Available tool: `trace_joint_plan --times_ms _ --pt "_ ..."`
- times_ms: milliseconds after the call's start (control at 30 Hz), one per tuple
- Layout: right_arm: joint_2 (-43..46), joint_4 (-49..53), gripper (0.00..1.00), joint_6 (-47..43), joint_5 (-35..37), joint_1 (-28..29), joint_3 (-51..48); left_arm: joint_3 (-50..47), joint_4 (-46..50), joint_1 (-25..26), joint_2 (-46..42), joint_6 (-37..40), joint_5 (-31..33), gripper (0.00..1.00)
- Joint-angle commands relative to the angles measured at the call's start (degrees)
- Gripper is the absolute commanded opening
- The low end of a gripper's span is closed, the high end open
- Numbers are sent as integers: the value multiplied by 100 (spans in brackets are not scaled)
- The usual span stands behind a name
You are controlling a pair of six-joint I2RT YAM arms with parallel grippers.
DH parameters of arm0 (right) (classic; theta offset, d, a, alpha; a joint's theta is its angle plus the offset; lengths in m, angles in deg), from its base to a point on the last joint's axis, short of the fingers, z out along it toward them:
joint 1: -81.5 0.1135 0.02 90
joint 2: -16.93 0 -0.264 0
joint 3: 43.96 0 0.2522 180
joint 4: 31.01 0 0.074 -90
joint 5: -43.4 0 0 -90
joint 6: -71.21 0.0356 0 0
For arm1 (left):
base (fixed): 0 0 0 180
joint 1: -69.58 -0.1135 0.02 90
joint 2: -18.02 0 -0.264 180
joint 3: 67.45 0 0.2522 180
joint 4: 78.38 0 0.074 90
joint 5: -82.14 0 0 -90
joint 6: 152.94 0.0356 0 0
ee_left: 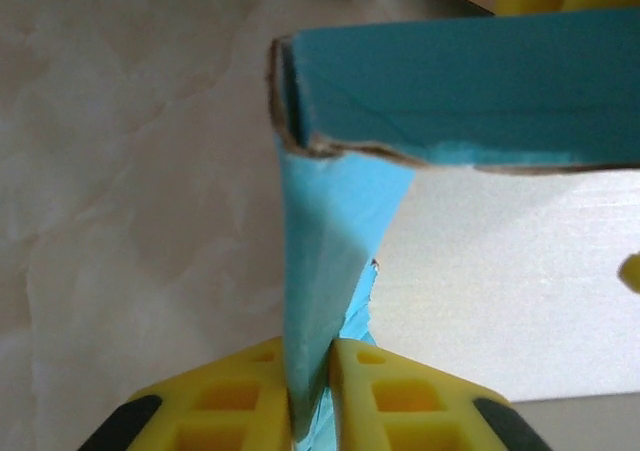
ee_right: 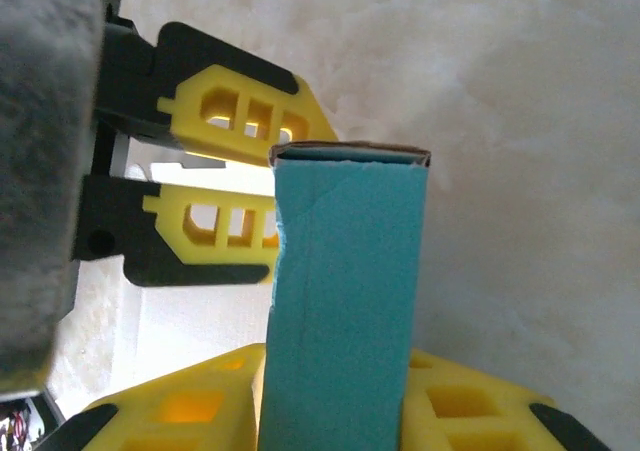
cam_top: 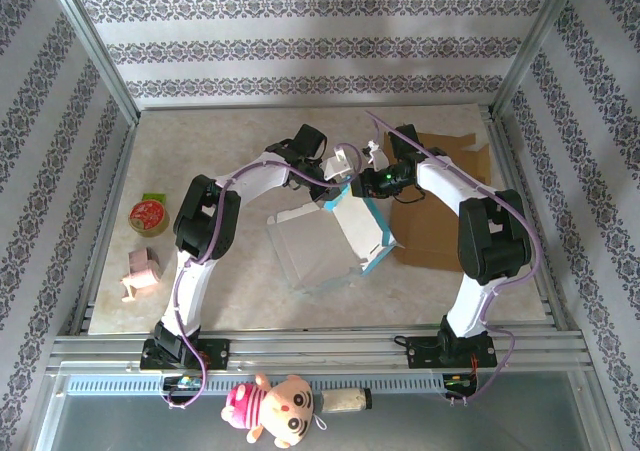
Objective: Fold the paper box
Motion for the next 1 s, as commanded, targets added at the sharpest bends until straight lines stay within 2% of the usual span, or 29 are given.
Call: trace_joint_plan --times_ms 0,200,267,333,433,500,567,667,767,833,967 --pt "356 -341 31 -79 -623 145 -14 222 392 115 512 -262 -180 22" --pt "415 -306 31 -142 -588 128 -49 877 1428 83 895 -69 -189 23" --pt "433 -285 31 -170 -568 114 -43 812 1580 37 876 -27 -202 33" --pt "423 -267 31 -184 -574 110 -20 802 1716 -29 875 4 -289 37" --pt "380 -196 31 -236 -519 112 42 815 1912 -122 893 40 -533 37" --pt "355 -112 31 -279 -439 116 72 828 2003 -181 885 38 -678 31" --pt "351 -65 31 -310 -392 112 91 815 2010 -209 871 4 -669 25" --pt "396 -51 30 -355 -288 116 73 688 1908 -212 794 19 -675 24" --pt "463 14 29 -441 -101 140 56 415 1614 -207 597 -7 -770 26" --pt "510 19 29 -473 -84 145 15 187 1355 -209 441 -76 -808 33" --pt "556 27 29 -505 -85 160 -32 -99 1032 -211 248 -145 -906 34"
